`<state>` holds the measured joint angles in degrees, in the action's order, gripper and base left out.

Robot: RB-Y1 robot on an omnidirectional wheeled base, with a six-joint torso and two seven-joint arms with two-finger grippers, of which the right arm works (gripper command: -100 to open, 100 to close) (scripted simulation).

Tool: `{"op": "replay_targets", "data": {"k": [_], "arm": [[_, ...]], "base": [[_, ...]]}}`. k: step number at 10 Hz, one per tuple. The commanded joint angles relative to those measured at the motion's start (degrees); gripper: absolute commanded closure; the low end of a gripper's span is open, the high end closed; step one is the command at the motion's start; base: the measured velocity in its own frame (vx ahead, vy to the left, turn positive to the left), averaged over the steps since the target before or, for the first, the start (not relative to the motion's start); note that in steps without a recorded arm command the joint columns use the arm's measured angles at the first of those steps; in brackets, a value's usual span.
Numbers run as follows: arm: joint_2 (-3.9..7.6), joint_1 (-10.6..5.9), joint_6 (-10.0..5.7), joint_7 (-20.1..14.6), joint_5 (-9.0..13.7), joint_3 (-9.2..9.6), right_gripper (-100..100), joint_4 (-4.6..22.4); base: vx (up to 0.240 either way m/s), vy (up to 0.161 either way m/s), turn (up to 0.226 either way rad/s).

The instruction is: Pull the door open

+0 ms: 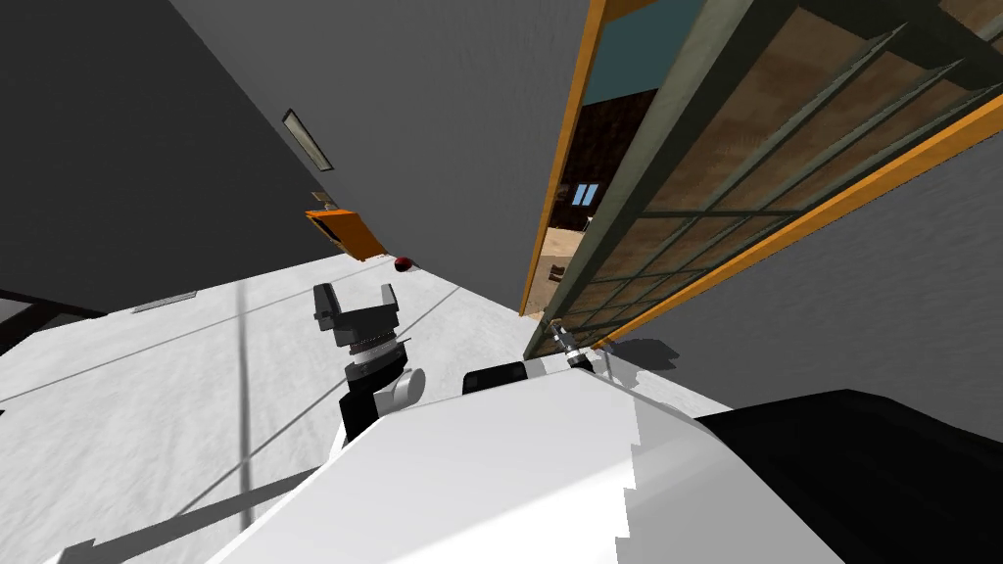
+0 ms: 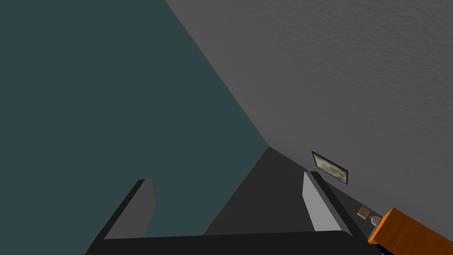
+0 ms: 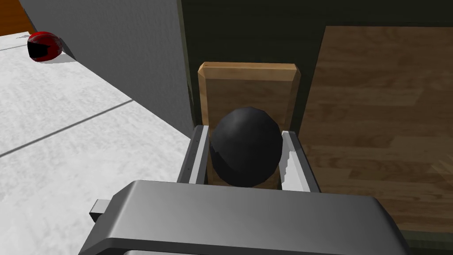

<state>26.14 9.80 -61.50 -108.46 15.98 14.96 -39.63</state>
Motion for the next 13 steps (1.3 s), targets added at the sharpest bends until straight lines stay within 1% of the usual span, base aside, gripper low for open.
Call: {"op": "replay_targets", "data": {"k": [1,4,5,6,10,13], "arm": [[0.69,0.66,-1.86,-0.9,-0.4,0.56,100,0.3],[1.82,1.67,-4.46,-2.3,-1.2,1.53,100,1.0],[1.56,1.50,-3.48,-2.0,-1.1,1.44,100,0.8],[1.74,1.67,-4.38,-2.4,-1.3,1.77,100,1.4],[2.31,1.75,-6.56,-3.3,-1.8,2.27,100,2.9],[2.77,1.81,-8.30,-4.0,-2.1,2.65,100,4.0]], "base": [[-0.178,-0.066,0.137],[-0.183,-0.060,0.118],[-0.076,-0.021,0.024],[-0.136,-0.045,0.146],[-0.207,-0.054,0.143],[-0.196,-0.086,0.153]]}}
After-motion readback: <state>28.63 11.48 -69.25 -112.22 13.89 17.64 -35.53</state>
